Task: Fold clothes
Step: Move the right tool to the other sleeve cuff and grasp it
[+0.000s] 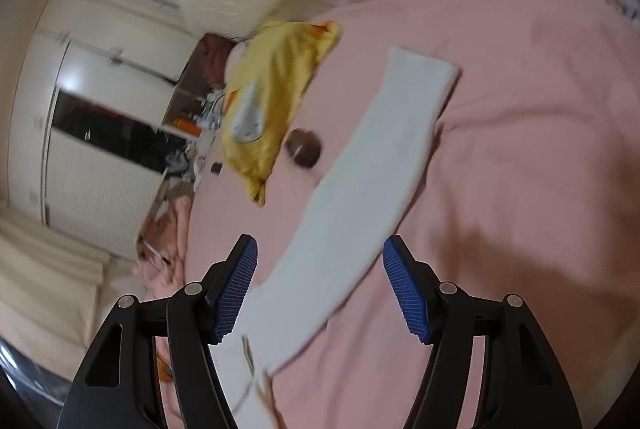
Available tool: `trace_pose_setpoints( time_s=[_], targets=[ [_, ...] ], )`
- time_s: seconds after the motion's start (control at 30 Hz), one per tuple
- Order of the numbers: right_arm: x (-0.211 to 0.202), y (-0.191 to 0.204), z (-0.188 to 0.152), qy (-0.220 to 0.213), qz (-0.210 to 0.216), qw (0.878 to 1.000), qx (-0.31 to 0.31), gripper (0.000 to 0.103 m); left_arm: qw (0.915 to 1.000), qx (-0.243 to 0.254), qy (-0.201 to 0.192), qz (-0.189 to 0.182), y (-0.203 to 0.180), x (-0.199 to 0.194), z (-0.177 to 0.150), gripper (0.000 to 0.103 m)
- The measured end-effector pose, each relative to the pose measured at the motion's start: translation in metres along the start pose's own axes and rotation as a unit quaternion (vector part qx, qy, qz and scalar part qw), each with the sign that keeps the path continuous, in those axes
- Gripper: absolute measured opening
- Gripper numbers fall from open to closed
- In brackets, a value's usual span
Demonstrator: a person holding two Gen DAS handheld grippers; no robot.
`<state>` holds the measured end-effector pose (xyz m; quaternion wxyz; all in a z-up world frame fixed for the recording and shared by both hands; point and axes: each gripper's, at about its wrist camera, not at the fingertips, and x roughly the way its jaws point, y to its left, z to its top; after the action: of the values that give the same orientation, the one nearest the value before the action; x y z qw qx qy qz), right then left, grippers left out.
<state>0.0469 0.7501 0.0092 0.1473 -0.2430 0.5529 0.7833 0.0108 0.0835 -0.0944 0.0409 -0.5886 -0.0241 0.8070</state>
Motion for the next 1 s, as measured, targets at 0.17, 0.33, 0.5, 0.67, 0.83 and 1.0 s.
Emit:
trace_pose_setpoints(
  time_s=[0.17, 0.33, 0.5, 0.67, 0.83, 1.0],
  targets=[
    [0.037, -0.033, 0.030, -0.008, -0.033, 0.998, 0.044, 0.066, 1.0000, -0.004, 0.004, 0.002, 0.002, 0.005, -0.003, 0.102],
    [0.064, -0.040, 0.051, -0.003, -0.069, 0.997, 0.030, 0.066, 0.9999, -0.001, 0.009, 0.009, -0.001, 0.006, -0.003, 0.102],
    [0.087, -0.035, 0.072, 0.000, -0.081, 0.997, 0.011, 0.066, 0.9998, 0.001, 0.014, 0.015, -0.003, 0.007, -0.001, 0.103],
    [0.090, -0.041, 0.072, -0.020, -0.092, 0.996, 0.004, 0.034, 0.9997, 0.001, 0.018, 0.017, -0.003, 0.009, -0.002, 0.103],
    [0.089, -0.067, 0.065, -0.038, -0.087, 0.995, 0.008, 0.007, 0.9998, 0.001, 0.017, 0.014, -0.001, 0.010, -0.005, 0.103],
    [0.087, -0.038, 0.067, -0.032, -0.127, 0.991, -0.033, 0.007, 0.9998, 0.001, 0.013, 0.011, 0.002, 0.010, -0.008, 0.103]
  ],
)
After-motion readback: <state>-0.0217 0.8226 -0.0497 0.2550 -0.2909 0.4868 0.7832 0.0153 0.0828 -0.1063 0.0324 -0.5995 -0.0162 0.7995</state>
